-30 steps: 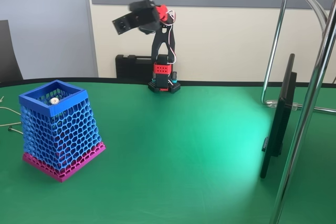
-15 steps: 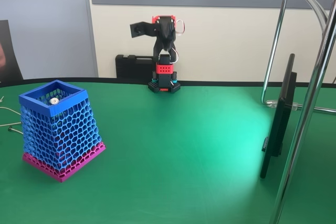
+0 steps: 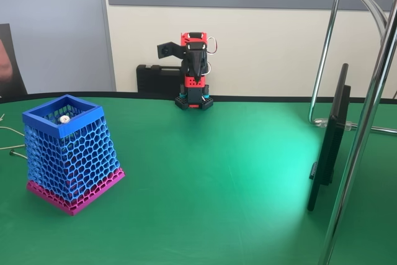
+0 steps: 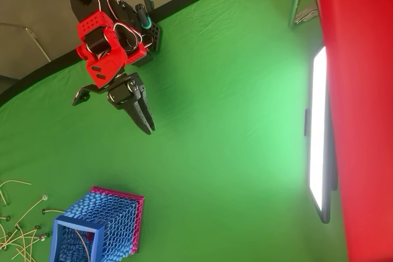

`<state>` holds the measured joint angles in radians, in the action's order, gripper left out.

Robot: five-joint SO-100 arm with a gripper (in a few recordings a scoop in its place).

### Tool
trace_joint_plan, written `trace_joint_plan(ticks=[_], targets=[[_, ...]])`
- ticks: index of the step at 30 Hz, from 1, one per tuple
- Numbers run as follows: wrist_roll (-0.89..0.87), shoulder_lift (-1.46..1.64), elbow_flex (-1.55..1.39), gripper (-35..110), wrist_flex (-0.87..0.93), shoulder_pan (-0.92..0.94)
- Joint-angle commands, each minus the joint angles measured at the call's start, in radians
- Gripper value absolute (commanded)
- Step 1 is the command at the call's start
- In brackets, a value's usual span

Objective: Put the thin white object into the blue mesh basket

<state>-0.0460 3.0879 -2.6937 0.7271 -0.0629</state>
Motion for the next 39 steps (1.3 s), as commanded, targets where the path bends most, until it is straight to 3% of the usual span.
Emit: trace_joint_plan(ticks=[1,7,17,24,39], targets=[[0.009,0.058,-0.035,11,0.021,-0.003],[0.014,0.216,-0.155,0,0.086,-0.020],[0.031,0.236,-0.281,0,0.107,-0.009],[0.048,0.236,-0.387,0,0.029,-0.005],[0.008,0.236,-0.390,1,0.132,0.002]])
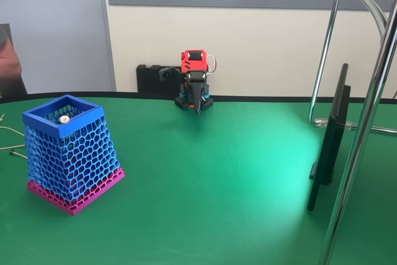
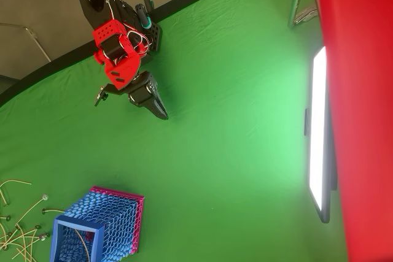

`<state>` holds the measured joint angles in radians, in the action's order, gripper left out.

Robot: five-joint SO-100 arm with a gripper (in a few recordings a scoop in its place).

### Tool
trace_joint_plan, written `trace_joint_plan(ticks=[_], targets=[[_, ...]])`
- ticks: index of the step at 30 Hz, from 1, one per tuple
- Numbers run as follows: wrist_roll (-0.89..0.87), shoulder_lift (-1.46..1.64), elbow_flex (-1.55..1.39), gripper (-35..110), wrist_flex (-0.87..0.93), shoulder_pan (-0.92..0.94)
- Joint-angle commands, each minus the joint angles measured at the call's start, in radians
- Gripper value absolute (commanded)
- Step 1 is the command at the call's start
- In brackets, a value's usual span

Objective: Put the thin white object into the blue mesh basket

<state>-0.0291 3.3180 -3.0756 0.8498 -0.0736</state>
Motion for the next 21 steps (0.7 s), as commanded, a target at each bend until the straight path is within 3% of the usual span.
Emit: trace_joint_plan(ticks=[1,21], targets=[[-0.018,0.006,-0.008,1,0.011,0.021],[-0.028,0.006,-0.008,1,0.014,0.031]])
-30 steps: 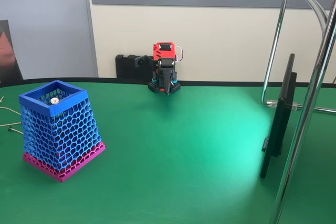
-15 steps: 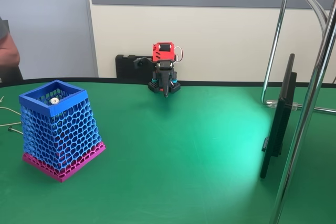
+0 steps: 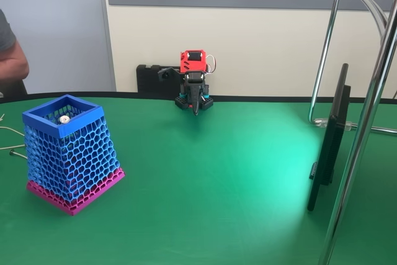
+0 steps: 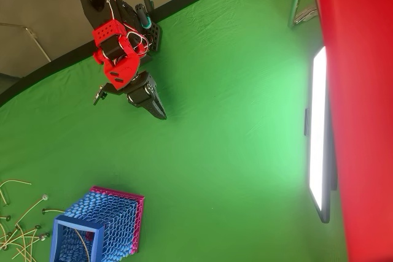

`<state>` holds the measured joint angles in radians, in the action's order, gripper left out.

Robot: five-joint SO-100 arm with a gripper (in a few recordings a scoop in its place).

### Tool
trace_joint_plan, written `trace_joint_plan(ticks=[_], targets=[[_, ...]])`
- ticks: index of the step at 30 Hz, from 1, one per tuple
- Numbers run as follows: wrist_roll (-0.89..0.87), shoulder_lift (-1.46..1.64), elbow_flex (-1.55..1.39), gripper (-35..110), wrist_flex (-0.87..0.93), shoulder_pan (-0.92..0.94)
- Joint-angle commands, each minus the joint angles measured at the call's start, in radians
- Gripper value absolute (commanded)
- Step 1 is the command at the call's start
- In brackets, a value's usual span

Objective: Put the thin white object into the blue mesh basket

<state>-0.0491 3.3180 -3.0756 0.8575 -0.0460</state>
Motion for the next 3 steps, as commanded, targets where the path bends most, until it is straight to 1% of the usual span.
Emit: trace_joint_plan(ticks=[1,3], targets=[[-0.008,0.006,-0.008,1,0.006,0.003],[-0.008,0.006,-0.008,1,0.006,0.003]])
